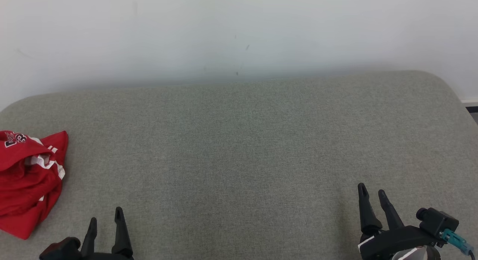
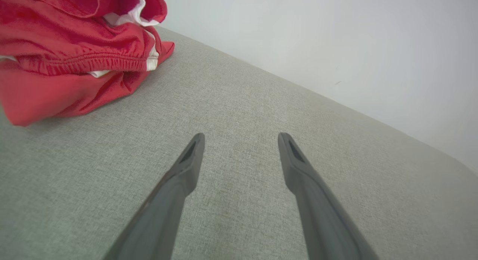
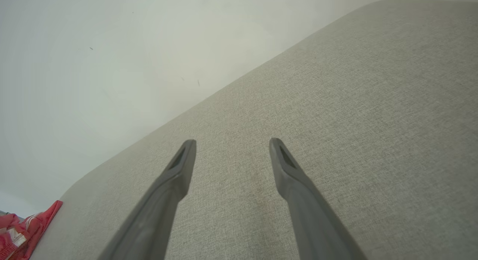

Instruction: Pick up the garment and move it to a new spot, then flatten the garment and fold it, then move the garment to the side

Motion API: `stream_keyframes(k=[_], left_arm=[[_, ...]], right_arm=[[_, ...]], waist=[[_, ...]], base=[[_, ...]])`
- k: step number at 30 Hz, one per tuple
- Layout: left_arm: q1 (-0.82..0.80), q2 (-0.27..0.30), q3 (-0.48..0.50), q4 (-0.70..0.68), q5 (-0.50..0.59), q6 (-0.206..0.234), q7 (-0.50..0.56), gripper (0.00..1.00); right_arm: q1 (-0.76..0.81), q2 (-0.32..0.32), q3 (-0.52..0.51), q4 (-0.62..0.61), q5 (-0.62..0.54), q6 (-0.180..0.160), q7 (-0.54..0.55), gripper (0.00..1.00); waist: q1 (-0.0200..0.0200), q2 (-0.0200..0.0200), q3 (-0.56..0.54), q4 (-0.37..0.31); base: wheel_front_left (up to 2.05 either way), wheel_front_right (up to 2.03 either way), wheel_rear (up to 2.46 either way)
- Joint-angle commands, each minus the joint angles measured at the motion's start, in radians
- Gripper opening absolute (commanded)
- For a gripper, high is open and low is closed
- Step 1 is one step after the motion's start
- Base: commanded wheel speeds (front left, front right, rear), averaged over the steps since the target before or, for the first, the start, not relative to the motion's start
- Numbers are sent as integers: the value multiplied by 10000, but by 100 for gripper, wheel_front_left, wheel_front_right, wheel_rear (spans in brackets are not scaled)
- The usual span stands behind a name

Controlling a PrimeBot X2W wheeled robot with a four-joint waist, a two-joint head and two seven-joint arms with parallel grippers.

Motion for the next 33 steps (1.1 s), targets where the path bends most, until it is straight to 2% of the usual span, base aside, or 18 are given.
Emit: stream_keyframes(k=[1, 10, 33], left_arm=[[47, 102, -18, -110, 361, 44, -104, 100], [139, 107, -142, -58, 1233, 236, -324, 100], [264, 144, -222, 73, 3317, 406, -848, 100]], right_arm=[[-213, -92, 33, -61, -295, -11, -104, 100], [-196, -158, 180, 49, -1193, -13, -333, 100], [-113, -237, 260, 328, -3337, -17, -845, 100]], waist=[[-1, 0, 2, -5], [-1, 0, 18, -38], [-1, 0, 25, -121]], base=[[0, 0, 0], [0, 0, 0], [0, 0, 0]])
